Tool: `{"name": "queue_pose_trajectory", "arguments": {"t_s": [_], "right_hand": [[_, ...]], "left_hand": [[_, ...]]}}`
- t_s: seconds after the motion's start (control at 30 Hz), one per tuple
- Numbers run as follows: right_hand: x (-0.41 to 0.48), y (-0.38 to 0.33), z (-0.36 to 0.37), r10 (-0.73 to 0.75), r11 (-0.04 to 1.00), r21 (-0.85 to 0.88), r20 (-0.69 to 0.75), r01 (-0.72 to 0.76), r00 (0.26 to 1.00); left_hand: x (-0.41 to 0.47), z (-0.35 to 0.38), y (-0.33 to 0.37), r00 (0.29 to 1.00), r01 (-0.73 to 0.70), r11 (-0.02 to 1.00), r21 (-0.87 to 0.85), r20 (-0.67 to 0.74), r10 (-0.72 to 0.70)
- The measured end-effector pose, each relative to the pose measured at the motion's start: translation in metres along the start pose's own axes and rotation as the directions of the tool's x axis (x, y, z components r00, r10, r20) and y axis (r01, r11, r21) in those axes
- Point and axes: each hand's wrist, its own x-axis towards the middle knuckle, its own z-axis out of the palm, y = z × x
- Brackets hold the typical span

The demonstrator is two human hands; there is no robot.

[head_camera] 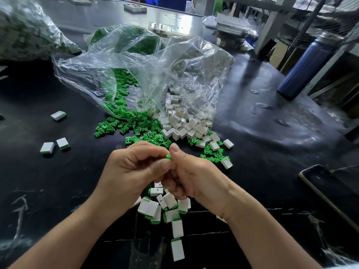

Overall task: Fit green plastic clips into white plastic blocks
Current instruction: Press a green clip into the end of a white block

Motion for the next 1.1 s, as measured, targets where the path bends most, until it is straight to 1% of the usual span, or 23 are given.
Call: {"name": "queue_pose_trajectory", "arguments": {"t_s": [0.2,0.27,0.5,0.6,0.73,0.9,0.97,1.1], "right_hand": [[0.000,0.000,-0.003,0.019,1.000,-0.010,-0.027,-0.020,0.999],[0.000,-0.001,-0.003,0.021,0.999,-0.027,-0.024,-0.022,0.999],[-0.001,-0.003,-0.002,0.001,0.996,-0.091,-0.031,-0.004,1.000],[-0.002,-0.004,-0.001,-0.011,0.992,-0.128,-0.034,0.007,0.999],[-0.004,-0.007,0.000,-0.021,0.991,-0.130,-0.047,0.014,0.999],[-0.006,-0.007,0.002,-0.034,0.986,-0.167,-0.034,0.028,0.999],[-0.006,-0.007,0.003,-0.042,0.987,-0.157,-0.038,0.035,0.998],[-0.006,-0.007,0.003,-0.046,0.988,-0.152,-0.051,0.038,0.998]], "left_hand": [[-0.001,-0.006,0.002,0.986,0.151,0.987,-0.047,0.081,-0.147],[-0.001,-0.008,0.002,0.981,0.187,0.981,-0.040,0.064,-0.184],[0.000,-0.005,0.006,0.972,0.236,0.971,-0.040,-0.007,-0.237],[0.001,-0.004,0.010,0.963,0.268,0.962,-0.050,-0.012,-0.269],[0.002,-0.004,0.010,0.966,0.257,0.966,-0.036,0.001,-0.257],[0.001,-0.007,0.011,0.971,0.240,0.969,-0.061,0.019,-0.240],[0.001,-0.008,0.011,0.973,0.229,0.971,-0.063,0.028,-0.228],[0.001,-0.006,0.012,0.970,0.243,0.969,-0.050,0.040,-0.241]]}}
